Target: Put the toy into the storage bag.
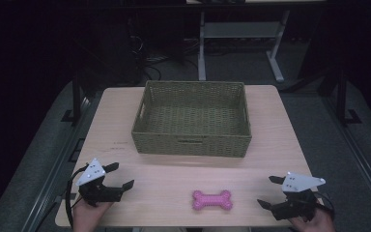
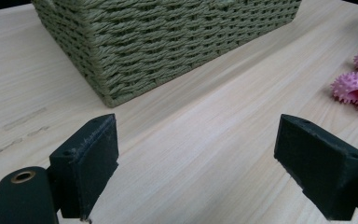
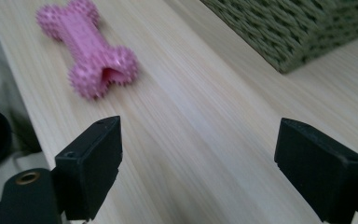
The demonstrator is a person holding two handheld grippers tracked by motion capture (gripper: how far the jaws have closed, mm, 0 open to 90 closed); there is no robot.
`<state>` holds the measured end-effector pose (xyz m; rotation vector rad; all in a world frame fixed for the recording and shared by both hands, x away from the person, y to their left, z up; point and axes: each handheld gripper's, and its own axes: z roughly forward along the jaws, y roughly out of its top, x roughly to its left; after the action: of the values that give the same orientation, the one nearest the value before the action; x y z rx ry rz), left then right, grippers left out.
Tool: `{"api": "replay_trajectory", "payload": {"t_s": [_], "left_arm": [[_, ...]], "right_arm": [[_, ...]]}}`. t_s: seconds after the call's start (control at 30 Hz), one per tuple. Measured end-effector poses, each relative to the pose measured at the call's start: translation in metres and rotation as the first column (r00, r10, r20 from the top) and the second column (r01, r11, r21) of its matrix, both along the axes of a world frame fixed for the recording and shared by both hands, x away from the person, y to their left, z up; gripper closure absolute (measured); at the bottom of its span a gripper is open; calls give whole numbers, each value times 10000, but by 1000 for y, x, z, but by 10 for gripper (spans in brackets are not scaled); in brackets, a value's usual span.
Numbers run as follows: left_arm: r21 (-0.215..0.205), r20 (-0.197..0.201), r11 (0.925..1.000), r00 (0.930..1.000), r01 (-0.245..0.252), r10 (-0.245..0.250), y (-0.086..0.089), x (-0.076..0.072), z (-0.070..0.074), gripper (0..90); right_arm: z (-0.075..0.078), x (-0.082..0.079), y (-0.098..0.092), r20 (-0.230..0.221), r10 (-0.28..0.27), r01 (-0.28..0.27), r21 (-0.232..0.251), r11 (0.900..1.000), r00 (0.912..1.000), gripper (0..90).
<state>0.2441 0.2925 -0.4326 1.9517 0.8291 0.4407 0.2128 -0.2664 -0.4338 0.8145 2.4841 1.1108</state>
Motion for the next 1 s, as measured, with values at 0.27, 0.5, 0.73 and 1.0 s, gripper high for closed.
{"api": "replay_trajectory", "payload": {"t_s": [0.27, 0.5, 0.73, 1.0], "left_arm": [[-34, -94, 9999, 9998, 160, -160, -1, 2, -2, 131], [-85, -140, 9999, 9999, 75, -76, 5, 0, -3, 131], [-232, -181, 9995, 9996, -223, 219, 14, -3, -3, 131], [-379, -170, 9989, 9995, -279, 273, 18, -4, -4, 132]], "right_arm": [[24, 18, 29, -365, 1098, -1113, -396, 9930, 9933, 145], [30, 36, 54, -986, 1988, -2084, -999, 9729, 9751, 144], [32, 49, 79, -1510, 2655, -2858, -1332, 9490, 9522, 145], [34, 51, 107, -1848, 3378, -3696, -1800, 9116, 9229, 145]]}}
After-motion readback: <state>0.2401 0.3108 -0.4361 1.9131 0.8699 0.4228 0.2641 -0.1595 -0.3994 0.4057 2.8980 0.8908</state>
